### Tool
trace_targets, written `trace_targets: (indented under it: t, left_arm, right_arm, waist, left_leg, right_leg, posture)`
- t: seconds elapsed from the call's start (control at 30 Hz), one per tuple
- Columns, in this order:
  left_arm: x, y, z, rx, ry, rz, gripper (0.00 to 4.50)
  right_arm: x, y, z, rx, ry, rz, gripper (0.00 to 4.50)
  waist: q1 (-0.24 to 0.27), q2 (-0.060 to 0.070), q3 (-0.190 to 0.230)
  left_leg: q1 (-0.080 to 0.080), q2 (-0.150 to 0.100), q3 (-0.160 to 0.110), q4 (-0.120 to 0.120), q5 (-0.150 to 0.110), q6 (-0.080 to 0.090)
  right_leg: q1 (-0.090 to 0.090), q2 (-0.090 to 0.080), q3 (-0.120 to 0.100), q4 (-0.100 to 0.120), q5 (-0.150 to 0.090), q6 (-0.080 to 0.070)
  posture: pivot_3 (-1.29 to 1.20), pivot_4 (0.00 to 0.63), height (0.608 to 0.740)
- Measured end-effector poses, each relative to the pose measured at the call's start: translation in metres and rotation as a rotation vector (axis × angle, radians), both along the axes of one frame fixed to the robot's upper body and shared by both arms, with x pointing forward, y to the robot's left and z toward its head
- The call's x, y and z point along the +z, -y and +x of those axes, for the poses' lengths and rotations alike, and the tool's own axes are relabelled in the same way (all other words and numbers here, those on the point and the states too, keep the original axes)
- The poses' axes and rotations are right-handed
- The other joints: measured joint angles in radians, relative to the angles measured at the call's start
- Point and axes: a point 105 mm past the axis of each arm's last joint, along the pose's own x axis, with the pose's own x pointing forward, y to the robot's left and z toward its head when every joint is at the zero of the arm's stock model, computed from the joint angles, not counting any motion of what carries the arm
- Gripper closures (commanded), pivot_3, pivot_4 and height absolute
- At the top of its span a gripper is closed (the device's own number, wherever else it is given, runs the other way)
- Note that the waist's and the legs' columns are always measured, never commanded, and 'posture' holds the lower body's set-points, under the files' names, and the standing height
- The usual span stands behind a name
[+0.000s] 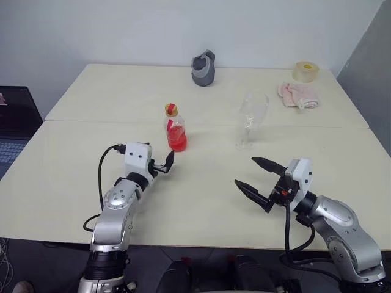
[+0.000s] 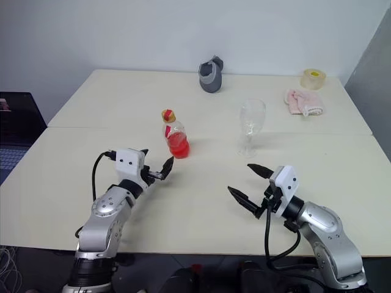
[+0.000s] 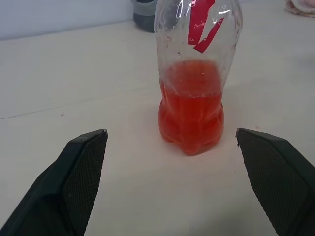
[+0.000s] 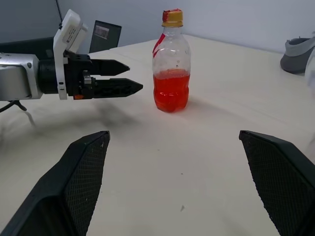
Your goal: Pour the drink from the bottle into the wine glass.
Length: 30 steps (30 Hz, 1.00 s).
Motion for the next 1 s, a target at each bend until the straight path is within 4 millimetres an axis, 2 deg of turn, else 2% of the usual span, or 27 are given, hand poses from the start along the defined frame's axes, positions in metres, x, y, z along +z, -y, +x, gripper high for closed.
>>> trace_targets:
  t: [0.6,0.83,1.0]
  left_arm:
    - [0.013,0.021,0.03,-0.096,0.032,-0.029,0.02]
    - [0.008,0.029,0.04,-0.118,0.018,-0.051,0.02]
    - [0.014,0.031,0.051,-0.11,0.05,-0.059,0.02]
  right_arm:
    - [0.004,0.003,0.007,-0.07,0.013,0.018,0.0]
    - [0.003,0.003,0.009,-0.09,0.013,0.017,0.0]
    - [0.004,0.004,0.006,-0.104,0.017,0.017,0.0]
  waist:
    - [0.0,0.0,0.0]
    - [0.0,0.0,0.0]
    - [0.0,0.0,0.0]
  left_leg:
    - [0.0,0.0,0.0,0.0,0.001,-0.002]
    - [0.0,0.0,0.0,0.0,0.001,-0.002]
    - [-0.001,0.0,0.0,0.0,0.001,-0.002]
  right_leg:
    - [0.0,0.0,0.0,0.0,0.0,0.0]
    - [0.0,0.0,0.0,0.0,0.0,0.0]
    - [-0.001,0.0,0.0,0.0,0.0,0.0]
  posture:
    - [0.0,0.15,0.74]
    - [0.0,0.15,0.74]
    - [0.0,0.15,0.74]
